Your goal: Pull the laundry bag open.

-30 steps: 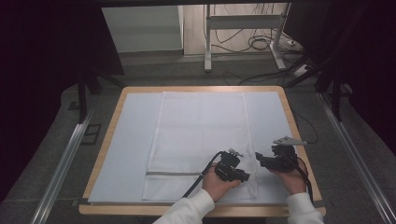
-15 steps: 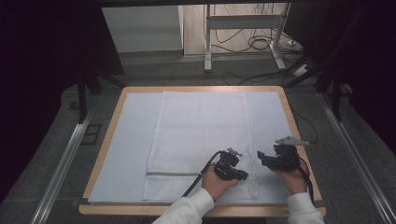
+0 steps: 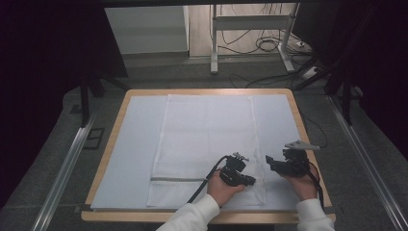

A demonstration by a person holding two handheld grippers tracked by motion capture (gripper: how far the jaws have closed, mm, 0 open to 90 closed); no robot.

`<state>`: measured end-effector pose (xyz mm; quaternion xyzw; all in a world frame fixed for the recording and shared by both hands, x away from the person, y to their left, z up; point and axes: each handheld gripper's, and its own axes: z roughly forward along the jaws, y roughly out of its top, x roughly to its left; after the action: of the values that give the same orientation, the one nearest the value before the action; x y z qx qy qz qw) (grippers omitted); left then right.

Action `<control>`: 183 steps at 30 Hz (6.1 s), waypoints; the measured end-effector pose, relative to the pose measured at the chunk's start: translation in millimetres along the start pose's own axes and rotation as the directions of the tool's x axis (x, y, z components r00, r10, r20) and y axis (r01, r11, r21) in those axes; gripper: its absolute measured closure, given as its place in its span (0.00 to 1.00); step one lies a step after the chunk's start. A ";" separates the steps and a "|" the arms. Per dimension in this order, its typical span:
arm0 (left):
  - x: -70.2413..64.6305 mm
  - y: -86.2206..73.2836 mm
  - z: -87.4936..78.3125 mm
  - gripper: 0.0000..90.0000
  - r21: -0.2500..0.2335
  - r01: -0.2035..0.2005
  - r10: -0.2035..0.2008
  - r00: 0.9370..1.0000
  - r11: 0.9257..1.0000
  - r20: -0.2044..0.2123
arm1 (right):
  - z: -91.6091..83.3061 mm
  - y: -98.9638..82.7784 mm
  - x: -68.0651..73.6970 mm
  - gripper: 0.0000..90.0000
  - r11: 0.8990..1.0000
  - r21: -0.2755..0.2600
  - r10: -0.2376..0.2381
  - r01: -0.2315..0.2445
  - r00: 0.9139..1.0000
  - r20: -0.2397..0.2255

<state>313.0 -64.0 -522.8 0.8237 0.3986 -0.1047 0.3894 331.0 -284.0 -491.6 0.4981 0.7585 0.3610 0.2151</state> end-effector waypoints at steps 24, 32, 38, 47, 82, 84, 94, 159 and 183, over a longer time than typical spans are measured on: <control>1.6 -2.0 -10.5 0.97 -0.025 -0.005 0.006 0.999 1.000 0.035 | 2.1 2.6 1.9 0.26 0.994 0.058 0.096 -0.089 0.985 -0.146; 1.6 -2.4 -18.4 0.97 -0.051 0.000 0.002 0.998 0.999 0.056 | 9.9 1.8 7.5 0.25 0.985 0.117 0.145 -0.124 0.971 -0.192; 3.6 -1.3 -31.1 0.97 -0.074 0.001 0.004 0.998 0.997 0.065 | 4.7 3.6 3.8 0.25 0.983 0.099 0.174 -0.157 0.964 -0.199; 9.8 0.3 -52.3 0.97 -0.117 0.004 0.003 0.998 0.993 0.057 | 1.4 5.0 1.4 0.25 0.979 0.087 0.197 -0.183 0.960 -0.197; 3.1 -3.2 -45.2 0.97 -0.105 -0.022 0.027 0.998 0.994 0.050 | 33.6 5.3 41.2 0.66 0.952 0.233 0.274 -0.199 0.894 -0.355; 2.8 -3.3 -44.0 0.97 -0.107 -0.016 0.022 0.999 0.994 0.050 | 33.6 5.0 42.0 0.80 0.956 0.230 0.257 -0.179 0.893 -0.371; 9.0 -6.0 -37.8 0.97 -0.091 0.007 -0.001 0.998 0.996 0.065 | 33.3 4.2 40.3 0.98 0.960 0.237 0.238 -0.151 0.885 -0.399; 32.6 -17.5 -35.9 0.97 -0.076 0.044 -0.042 0.999 0.996 0.035 | 30.4 1.0 40.1 0.99 0.967 0.222 0.210 -0.126 0.885 -0.416; 42.9 -24.7 -49.7 0.97 -0.092 0.056 -0.054 0.998 0.994 0.020 | 28.6 1.5 37.3 0.99 0.969 0.208 0.212 -0.134 0.881 -0.423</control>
<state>316.3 6.0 -523.8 0.7924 0.4222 -0.1041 0.4277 336.2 -240.1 -507.7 0.4857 0.7681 0.4153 -0.0398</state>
